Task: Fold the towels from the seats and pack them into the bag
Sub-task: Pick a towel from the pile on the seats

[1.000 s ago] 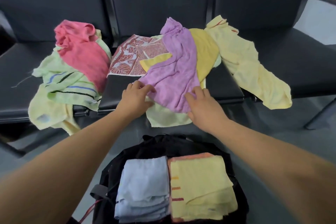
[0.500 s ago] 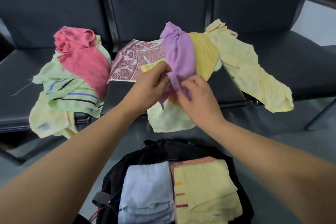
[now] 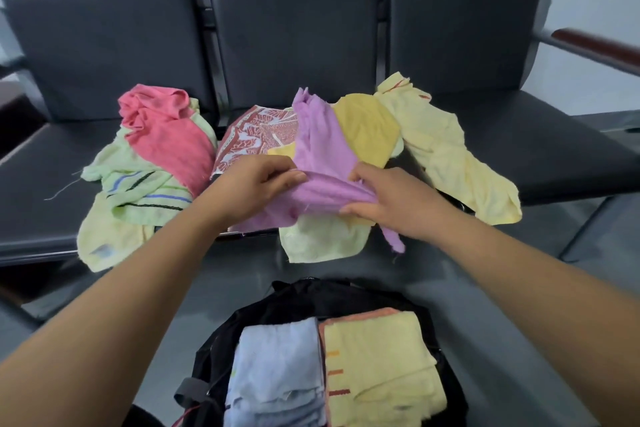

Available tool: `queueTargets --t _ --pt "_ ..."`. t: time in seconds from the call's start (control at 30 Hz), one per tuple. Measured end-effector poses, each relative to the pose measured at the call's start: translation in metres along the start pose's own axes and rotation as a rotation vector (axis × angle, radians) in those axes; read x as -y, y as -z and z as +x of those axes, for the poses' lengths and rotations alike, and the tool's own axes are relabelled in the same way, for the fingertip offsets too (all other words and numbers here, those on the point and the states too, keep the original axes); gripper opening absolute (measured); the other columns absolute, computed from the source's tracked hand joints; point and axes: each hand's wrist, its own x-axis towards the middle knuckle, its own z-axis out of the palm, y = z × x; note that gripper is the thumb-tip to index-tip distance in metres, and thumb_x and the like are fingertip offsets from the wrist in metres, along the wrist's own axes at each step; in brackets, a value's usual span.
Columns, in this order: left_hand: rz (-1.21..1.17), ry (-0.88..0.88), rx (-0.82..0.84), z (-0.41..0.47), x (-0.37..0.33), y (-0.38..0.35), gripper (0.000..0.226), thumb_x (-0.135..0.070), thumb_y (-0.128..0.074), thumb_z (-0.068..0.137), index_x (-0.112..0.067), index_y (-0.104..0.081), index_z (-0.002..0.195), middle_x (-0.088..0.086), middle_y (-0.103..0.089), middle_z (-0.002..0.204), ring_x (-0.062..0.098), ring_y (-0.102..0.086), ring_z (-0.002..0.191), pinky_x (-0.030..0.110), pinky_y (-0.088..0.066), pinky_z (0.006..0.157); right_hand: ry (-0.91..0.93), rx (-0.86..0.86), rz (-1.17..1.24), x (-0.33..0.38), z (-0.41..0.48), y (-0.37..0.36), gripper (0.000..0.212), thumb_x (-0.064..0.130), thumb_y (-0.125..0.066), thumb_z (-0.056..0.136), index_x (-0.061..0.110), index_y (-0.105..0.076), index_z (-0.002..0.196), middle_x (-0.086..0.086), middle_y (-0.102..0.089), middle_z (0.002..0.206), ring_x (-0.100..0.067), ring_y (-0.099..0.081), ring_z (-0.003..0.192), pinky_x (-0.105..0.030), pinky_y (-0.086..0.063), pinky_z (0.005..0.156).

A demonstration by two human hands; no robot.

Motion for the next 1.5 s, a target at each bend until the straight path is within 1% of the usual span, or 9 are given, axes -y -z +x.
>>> queueTargets --t 0.1,0.37,0.5,0.63,0.77,0.93,1.2,1.33,1.5 --pt "0.035 0.027 -0.042 -0.009 -0.002 0.007 0.029 -0.03 -0.06 0.1 -0.01 -0.063 0.079 0.002 -0.057 0.068 0.012 -0.047 0.063 0.028 -0.037 0.061 -0.026 -0.1 -0.084 -0.026 -0.004 -0.001 0.006 0.01 -0.056 0.091 0.008 -0.061 0.094 -0.005 -0.061 0.078 -0.025 -0.059 0.068 -0.046 -0.053 0.073" --pt "0.221 0.164 0.144 -0.041 0.012 0.023 0.024 -0.032 -0.076 0.087 -0.013 -0.066 0.078 -0.007 -0.053 0.07 0.008 -0.044 0.06 0.028 -0.037 0.062 -0.232 -0.373 0.424 -0.056 -0.015 0.014 0.043 -0.01 -0.031 0.094 0.011 -0.067 0.107 -0.016 -0.067 0.068 -0.018 -0.067 0.053 -0.027 -0.057 0.056" --pt "-0.005 0.284 0.072 -0.059 0.022 0.023 0.041 -0.044 -0.068 0.089 -0.005 -0.063 0.078 -0.005 -0.048 0.068 0.011 -0.042 0.059 0.03 -0.034 0.06 -0.389 -0.485 1.043 -0.058 -0.017 0.012 0.033 -0.017 -0.034 0.098 -0.005 -0.065 0.103 -0.023 -0.07 0.098 -0.028 -0.076 0.08 -0.031 -0.063 0.075" --pt "-0.503 0.4 -0.021 -0.067 0.018 0.027 0.055 -0.058 -0.071 0.082 -0.004 -0.071 0.093 0.011 -0.07 0.086 0.022 -0.067 0.085 0.032 -0.056 0.085 -0.454 -0.447 1.301 -0.051 -0.024 0.008 0.03 -0.019 -0.039 0.098 -0.004 -0.065 0.094 -0.025 -0.068 0.103 -0.03 -0.074 0.09 -0.033 -0.062 0.084" --pt "-0.299 0.437 -0.249 -0.067 0.002 0.031 0.03 -0.039 -0.057 0.101 -0.016 -0.076 0.093 0.002 -0.066 0.078 0.017 -0.056 0.076 0.035 -0.045 0.081 -0.451 -0.294 1.283 -0.039 -0.038 0.017 0.027 -0.013 -0.04 0.101 -0.002 -0.064 0.097 -0.026 -0.067 0.103 -0.033 -0.072 0.094 -0.035 -0.062 0.084" --pt "-0.27 0.522 -0.352 -0.05 -0.031 0.072 0.038 -0.037 -0.057 0.1 -0.003 -0.067 0.089 0.023 -0.062 0.078 0.041 -0.069 0.078 0.06 -0.056 0.089 -0.361 -0.372 1.232 -0.014 -0.036 0.073 0.017 -0.008 -0.048 0.101 -0.005 -0.063 0.11 -0.026 -0.069 0.099 -0.03 -0.076 0.085 -0.033 -0.063 0.079" --pt "-0.936 0.077 -0.429 -0.02 -0.161 0.199 0.02 -0.023 -0.05 0.104 -0.014 -0.065 0.094 0.002 -0.065 0.075 0.011 -0.063 0.066 0.024 -0.06 0.065 0.138 -0.521 1.696 0.073 -0.032 0.229 0.015 0.005 -0.055 0.101 0.011 -0.069 0.1 -0.005 -0.071 0.081 -0.01 -0.065 0.064 -0.018 -0.054 0.059" --pt "-0.113 0.356 -0.535 -0.017 -0.164 0.231 0.019 -0.025 -0.062 0.099 -0.01 -0.073 0.096 0.01 -0.063 0.078 0.02 -0.058 0.066 0.038 -0.063 0.077 -0.16 -0.522 1.086 0.08 -0.033 0.248 0.008 0.004 -0.062 0.097 0.004 -0.069 0.099 -0.008 -0.065 0.083 -0.01 -0.055 0.062 -0.02 -0.051 0.057" --pt "-0.057 0.32 -0.645 -0.019 -0.181 0.25 0.018 -0.022 -0.056 0.1 -0.013 -0.07 0.093 0.012 -0.061 0.075 0.024 -0.055 0.064 0.036 -0.057 0.082 -0.097 -0.611 1.033 0.089 -0.04 0.268 0.011 0.002 -0.068 0.094 0.004 -0.072 0.103 -0.009 -0.067 0.084 -0.012 -0.058 0.065 -0.022 -0.053 0.062"
